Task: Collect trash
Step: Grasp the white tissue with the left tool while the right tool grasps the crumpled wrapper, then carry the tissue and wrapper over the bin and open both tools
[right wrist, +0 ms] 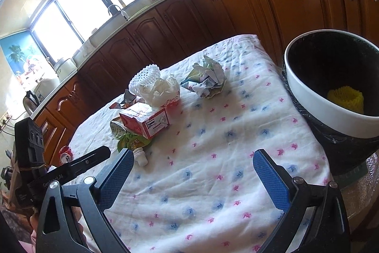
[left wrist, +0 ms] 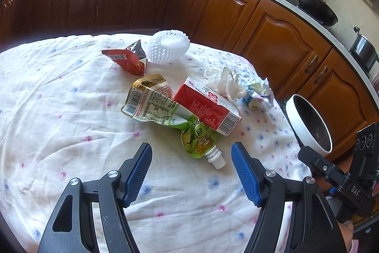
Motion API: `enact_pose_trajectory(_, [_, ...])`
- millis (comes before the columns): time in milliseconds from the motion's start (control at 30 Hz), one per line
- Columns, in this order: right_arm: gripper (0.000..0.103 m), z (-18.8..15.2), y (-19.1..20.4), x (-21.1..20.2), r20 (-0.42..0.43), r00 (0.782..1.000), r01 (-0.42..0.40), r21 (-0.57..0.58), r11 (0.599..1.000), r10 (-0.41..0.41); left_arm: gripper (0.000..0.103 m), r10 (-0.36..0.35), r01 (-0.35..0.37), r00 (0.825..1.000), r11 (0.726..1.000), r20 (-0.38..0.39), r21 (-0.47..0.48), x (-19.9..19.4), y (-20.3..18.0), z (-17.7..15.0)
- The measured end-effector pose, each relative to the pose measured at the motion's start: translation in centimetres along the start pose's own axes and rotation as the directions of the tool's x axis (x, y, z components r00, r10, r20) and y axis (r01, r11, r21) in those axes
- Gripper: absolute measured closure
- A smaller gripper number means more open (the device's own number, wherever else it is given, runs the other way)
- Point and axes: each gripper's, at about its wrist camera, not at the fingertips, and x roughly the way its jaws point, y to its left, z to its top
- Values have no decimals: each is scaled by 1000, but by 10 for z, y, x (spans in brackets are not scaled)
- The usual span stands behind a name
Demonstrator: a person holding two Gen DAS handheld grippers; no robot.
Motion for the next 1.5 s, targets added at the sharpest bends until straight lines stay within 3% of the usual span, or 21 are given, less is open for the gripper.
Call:
enact_pose_trajectory(200, [7, 24, 0, 6, 39, 999, 12, -12, 1000, -12, 35, 1, -4, 1000, 997, 29, 81, 10, -20, 26])
enact_pose_trajectory(300, [16, 38, -3, 16, 43, 998, 37, -26, 999, -36, 35, 3, -6, 1000, 992, 25, 130, 24, -34, 41])
enact_pose_trajectory(400, [32, 51, -13, 32, 20, 999, 40, 1, 999, -40, 36, 8, -12, 1000, 987, 23, 162, 40, -44, 55])
enact_pose_trajectory(467, [40, 59, -20, 41, 11, 999, 34, 26, 999, -34, 42, 14, -15, 1000, 985, 10, 173, 54, -47, 64])
enact_pose_trajectory(533, [41, 65, -24, 50, 11, 999, 34, 39, 999, -34, 46, 18, -14, 1000, 983, -20, 183, 71, -50, 71])
enact_pose_trajectory(700, [42, 75, -31, 72, -14, 1000, 18, 64, 998, -17, 71, 19, -4, 997, 982, -79, 189, 105, -54, 81])
enact_pose_trajectory(733, [46, 76, -31, 75, -21, 1000, 15, 63, 998, -14, 78, 18, -1, 996, 981, -84, 193, 109, -55, 82])
enact_pose_trajectory(833, [79, 75, -31, 83, -44, 999, 2, 56, 998, 1, 85, 17, -1, 997, 978, -75, 209, 114, -60, 80])
enact_pose_trajectory(900, [84, 74, -30, 80, -33, 999, -4, 38, 999, 5, 87, 20, -6, 998, 976, -62, 218, 112, -62, 78])
enact_pose_trajectory(1200, [87, 69, -30, 30, 43, 999, 13, 3, 1000, -14, 89, -56, 57, 998, 972, -13, 230, 80, -78, 63])
enact_pose_trajectory(1500, [87, 49, -48, -30, 101, 993, 63, 31, 998, -65, 89, -121, 131, 991, 952, -53, 275, 68, -110, 28])
